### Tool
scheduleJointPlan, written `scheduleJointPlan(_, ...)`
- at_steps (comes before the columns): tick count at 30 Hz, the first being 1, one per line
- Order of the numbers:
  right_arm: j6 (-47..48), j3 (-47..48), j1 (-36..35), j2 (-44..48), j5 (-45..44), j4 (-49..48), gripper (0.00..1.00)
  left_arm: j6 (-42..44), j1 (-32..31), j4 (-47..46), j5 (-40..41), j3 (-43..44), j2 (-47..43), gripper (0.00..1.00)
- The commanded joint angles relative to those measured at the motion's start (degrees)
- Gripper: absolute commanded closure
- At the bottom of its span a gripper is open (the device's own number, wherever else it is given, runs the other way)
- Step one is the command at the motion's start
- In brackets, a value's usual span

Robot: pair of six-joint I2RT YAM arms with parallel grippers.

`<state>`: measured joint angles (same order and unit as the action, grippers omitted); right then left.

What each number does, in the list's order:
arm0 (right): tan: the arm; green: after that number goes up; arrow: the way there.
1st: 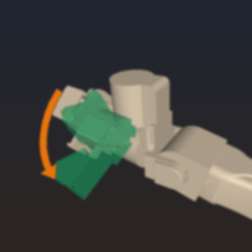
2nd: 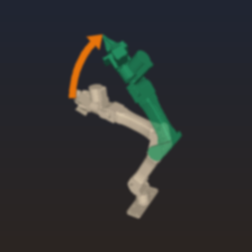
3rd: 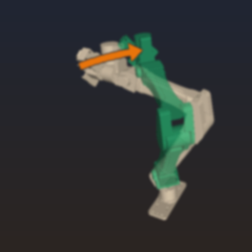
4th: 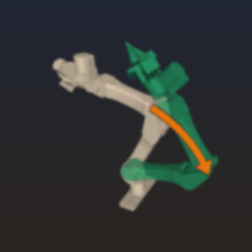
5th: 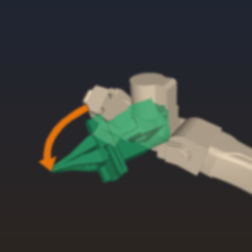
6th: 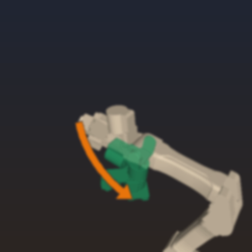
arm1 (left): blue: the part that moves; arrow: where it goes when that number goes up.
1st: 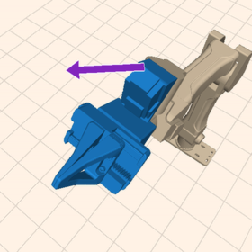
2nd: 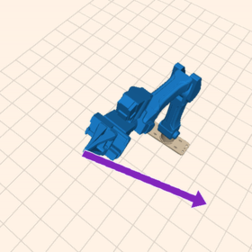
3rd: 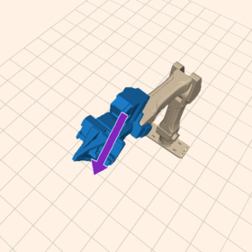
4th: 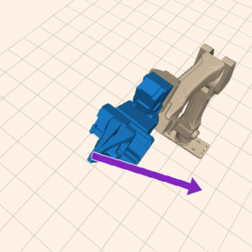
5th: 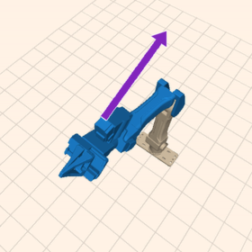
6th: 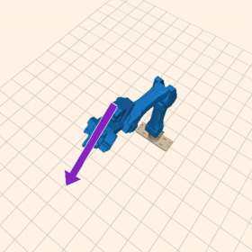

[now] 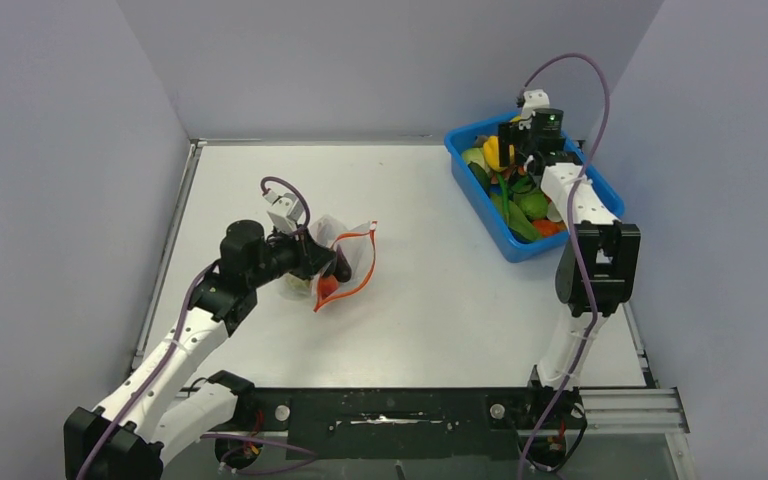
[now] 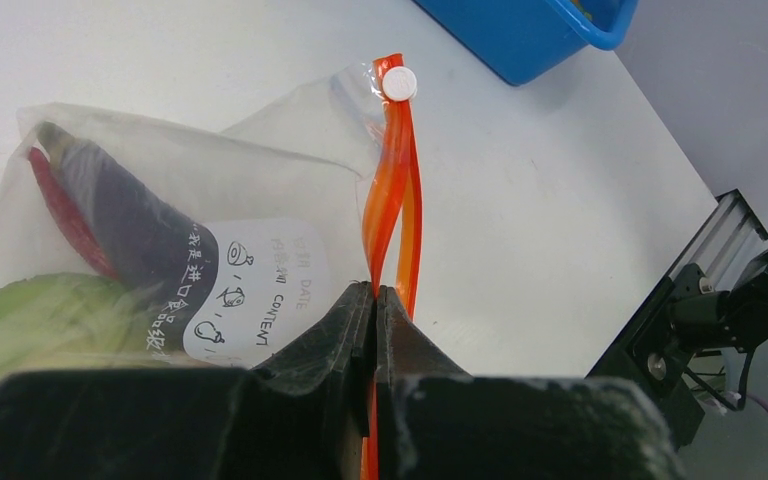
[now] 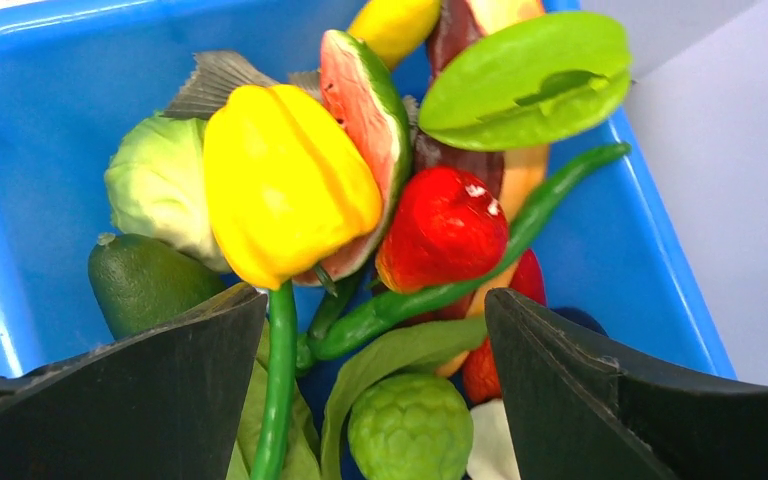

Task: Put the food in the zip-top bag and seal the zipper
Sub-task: Pick up the fake vegetable from the bin.

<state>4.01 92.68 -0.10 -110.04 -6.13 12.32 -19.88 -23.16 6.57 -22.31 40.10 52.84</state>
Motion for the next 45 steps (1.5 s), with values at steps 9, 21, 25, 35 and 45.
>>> scheduleJointPlan(9, 10.7, 13.9, -0.8, -8.7, 6.9, 2.1, 0.16, 0.9, -0.7, -3.7, -1.1, 0.3, -0.7, 1.0)
scheduleJointPlan(21, 22.2, 14.0, -5.1, -12.4, 3.6, 2.7, 0.07, 1.9, -0.3, -2.8, 0.8, 0.5, -1.6, 1.0)
scheduleJointPlan(25, 25.5, 13.7, -7.0, -14.2, -3.3, 1.5, 0.06, 1.9, -0.1, -3.0, 0.7, 0.6, -1.3, 1.0)
scheduleJointPlan(35, 31.1, 13.1, -8.2, -16.8, -12.1, -0.4, 0.09, 1.7, 0.0, -2.4, 0.4, 0.9, -0.6, 1.0)
scheduleJointPlan(45, 34.7, 13.3, -9.1, -17.9, -17.3, -1.4, 0.25, 1.9, 0.0, -2.1, 0.9, 1.0, -1.0, 1.0)
